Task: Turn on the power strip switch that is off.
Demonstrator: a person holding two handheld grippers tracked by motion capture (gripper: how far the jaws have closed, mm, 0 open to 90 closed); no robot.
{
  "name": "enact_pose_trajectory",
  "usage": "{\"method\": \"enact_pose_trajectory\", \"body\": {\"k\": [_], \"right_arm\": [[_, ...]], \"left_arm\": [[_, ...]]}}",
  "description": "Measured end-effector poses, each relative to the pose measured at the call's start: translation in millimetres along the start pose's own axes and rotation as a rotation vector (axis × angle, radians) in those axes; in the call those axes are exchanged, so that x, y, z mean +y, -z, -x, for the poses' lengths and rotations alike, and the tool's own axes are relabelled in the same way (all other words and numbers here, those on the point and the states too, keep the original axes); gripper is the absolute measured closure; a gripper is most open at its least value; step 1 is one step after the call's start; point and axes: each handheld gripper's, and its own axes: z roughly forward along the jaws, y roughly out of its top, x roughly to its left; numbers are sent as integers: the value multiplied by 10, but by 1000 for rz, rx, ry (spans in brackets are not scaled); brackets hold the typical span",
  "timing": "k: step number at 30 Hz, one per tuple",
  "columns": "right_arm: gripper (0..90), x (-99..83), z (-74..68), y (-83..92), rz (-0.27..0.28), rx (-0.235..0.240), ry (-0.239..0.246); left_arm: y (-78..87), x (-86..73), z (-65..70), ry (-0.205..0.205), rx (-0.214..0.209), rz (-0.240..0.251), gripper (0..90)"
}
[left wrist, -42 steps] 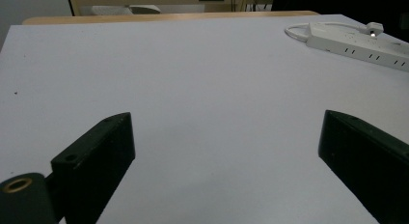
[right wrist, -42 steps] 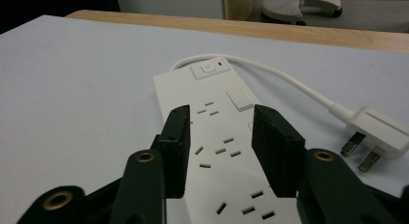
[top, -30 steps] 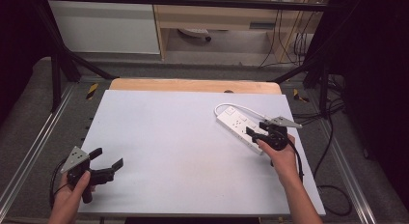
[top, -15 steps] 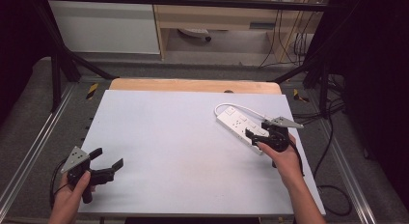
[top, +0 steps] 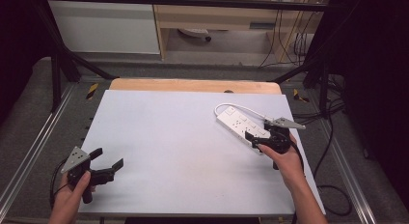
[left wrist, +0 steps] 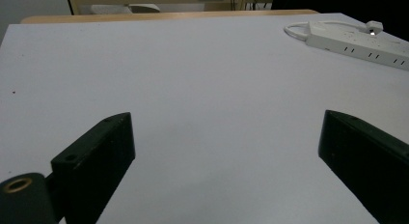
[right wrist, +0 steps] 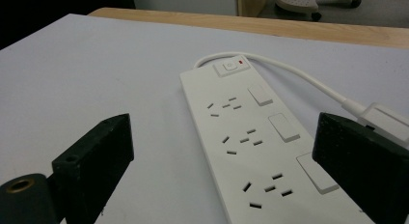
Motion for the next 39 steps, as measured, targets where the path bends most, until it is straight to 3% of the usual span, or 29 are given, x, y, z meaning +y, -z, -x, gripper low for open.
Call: {"method": "enact_pose_trajectory", "body": {"k": [8, 16, 23, 39], "right_arm": [[42, 6, -15, 86, 23, 12, 6], [38, -8, -14, 185, 66, -16, 3], [44, -49, 47, 330, 102, -28, -3], [48, -238, 187, 555, 121, -57, -23]], "left_arm": [[1, 0, 3, -2, -1, -1, 59], [1, 0, 4, -1, 1, 0, 59], [3, 0, 6, -3, 4, 0, 59], [2, 1, 9, -2, 5, -2, 59]]}}
